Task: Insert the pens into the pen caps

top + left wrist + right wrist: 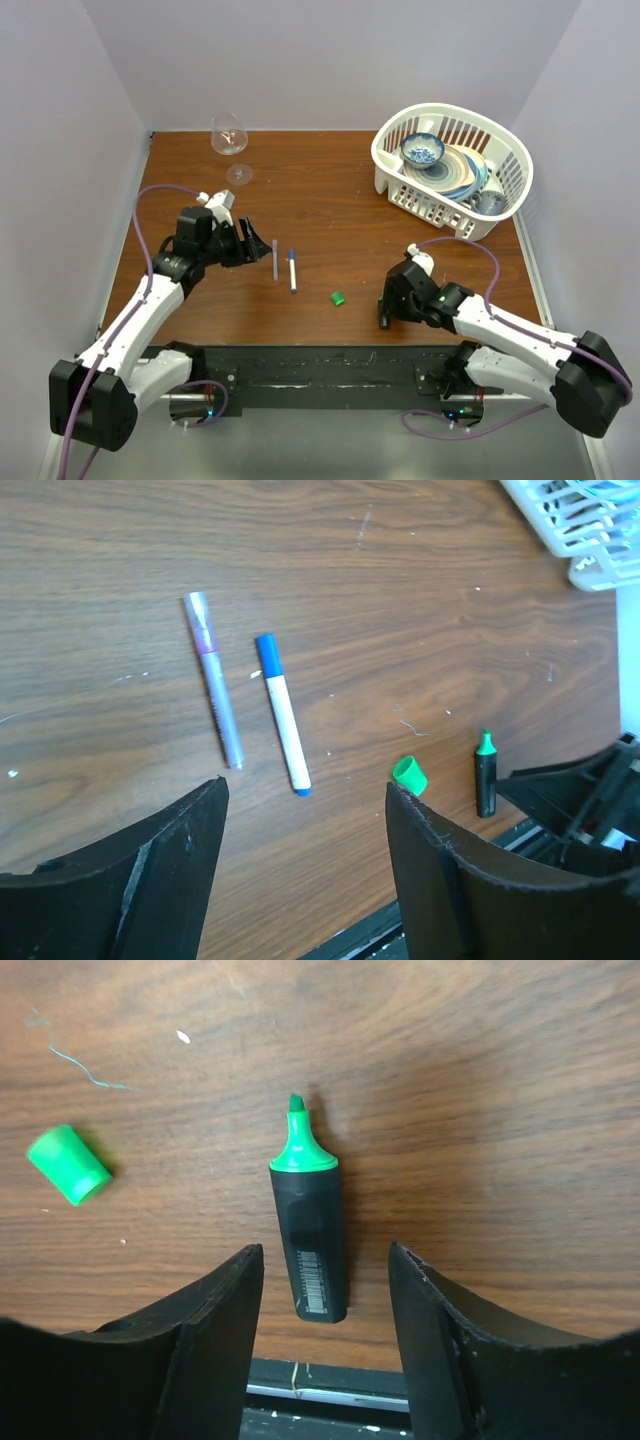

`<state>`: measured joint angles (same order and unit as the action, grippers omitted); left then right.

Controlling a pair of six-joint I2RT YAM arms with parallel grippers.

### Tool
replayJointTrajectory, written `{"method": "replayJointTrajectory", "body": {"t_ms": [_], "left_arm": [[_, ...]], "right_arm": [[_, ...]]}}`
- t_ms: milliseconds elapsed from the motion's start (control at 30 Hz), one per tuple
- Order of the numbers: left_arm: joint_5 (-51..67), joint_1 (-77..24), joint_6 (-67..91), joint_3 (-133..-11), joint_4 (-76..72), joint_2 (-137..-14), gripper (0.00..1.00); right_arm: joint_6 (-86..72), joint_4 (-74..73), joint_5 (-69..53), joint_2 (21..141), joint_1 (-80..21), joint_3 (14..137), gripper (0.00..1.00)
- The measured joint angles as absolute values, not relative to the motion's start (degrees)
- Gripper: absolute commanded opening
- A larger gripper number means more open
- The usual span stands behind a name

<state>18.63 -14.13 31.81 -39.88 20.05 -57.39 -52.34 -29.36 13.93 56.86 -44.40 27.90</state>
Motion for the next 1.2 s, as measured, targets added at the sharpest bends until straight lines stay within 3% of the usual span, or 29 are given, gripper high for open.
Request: {"method": "replayJointTrajectory", "body": {"t_ms": [367, 500, 600, 700, 1000, 1200], "left_arm": [[21.39, -14.15, 31.66, -39.48, 17.08, -56.38, 0.71], [22.02, -15.27, 32.18, -37.87, 14.94, -55.27, 0.71], [22.09, -18.68, 33.43, -36.64, 12.95, -55.11, 0.71], [21.61, -23.62, 35.07, -35.97, 10.57, -55.75, 0.7], [21.71, -33.06, 41.52, -33.63, -2.0, -59.86, 0.68], [21.61, -36.27, 43.99, -33.63, -8.71, -62.72, 0.65]], "right_arm": [[-54.5, -29.43, 19.33, 67.33, -52.95, 30.39, 0.39], [-54.92, -30.06, 21.71, 70.67, -54.89, 32.32, 0.17], [-55.18, -29.3, 22.74, 71.9, -56.07, 33.12, 0.05], [-54.76, -27.92, 22.96, 71.72, -58.02, 33.15, 0.0], [-52.18, -14.74, 19.7, 59.42, -60.8, 33.15, 0.0], [-51.03, -10.24, 19.33, 58.52, -61.25, 34.04, 0.0]]}}
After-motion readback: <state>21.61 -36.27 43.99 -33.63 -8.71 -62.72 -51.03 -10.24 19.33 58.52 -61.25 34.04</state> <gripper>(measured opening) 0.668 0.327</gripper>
